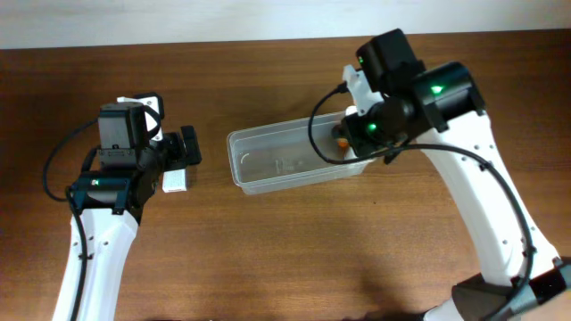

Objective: Pack container
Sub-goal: 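Lower the brown bottle into the container and release it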

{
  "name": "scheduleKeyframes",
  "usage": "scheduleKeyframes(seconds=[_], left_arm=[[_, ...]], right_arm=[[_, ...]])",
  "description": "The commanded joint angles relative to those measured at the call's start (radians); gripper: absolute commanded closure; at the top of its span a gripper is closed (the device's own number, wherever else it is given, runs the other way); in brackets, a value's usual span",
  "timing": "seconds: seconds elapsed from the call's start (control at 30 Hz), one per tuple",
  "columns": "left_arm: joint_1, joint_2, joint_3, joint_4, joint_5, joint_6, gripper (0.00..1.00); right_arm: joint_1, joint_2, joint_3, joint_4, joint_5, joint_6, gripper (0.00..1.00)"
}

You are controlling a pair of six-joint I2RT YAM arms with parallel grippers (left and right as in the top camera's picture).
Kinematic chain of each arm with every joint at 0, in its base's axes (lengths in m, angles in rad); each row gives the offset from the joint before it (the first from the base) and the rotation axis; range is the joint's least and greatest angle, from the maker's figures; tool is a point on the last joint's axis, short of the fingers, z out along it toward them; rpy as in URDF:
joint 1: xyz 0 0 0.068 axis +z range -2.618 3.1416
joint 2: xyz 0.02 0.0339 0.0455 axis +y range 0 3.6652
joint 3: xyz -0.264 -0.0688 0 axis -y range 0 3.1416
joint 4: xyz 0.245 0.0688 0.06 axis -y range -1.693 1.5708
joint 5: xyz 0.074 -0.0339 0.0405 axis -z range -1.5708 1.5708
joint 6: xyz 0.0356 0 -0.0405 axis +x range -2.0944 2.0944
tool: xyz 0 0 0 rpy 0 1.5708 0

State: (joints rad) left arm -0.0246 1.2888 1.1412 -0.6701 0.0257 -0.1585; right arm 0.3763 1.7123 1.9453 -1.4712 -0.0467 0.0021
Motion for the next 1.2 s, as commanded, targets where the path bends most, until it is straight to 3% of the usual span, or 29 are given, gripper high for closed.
scheduleKeyframes(seconds=[0.0, 0.47, 0.87, 1.0, 1.17], left_arm=[[0.006, 0.005, 0.018, -0.001, -0.008, -0.005, 0.00], [0.006, 0.005, 0.018, -0.001, -0.008, -0.005, 0.00], [0.006, 0.005, 0.018, -0.001, -0.008, -0.005, 0.00], [0.006, 0.005, 0.018, -0.001, -0.008, -0.005, 0.00], [0.006, 0.005, 0.018, 0.000, -0.008, -0.005, 0.00]], right_arm=[[0.002, 0.070, 0.019, 0.034, 0.002, -0.006, 0.79], [-0.022, 0.377, 0.018, 0.100, 0.002, -0.006, 0.79], [-0.056, 0.428, 0.018, 0.160, 0.002, -0.006, 0.78], [-0.056, 0.428, 0.018, 0.159, 0.002, -0.006, 0.63], [-0.056, 0.428, 0.018, 0.159, 0.002, -0.006, 0.60]])
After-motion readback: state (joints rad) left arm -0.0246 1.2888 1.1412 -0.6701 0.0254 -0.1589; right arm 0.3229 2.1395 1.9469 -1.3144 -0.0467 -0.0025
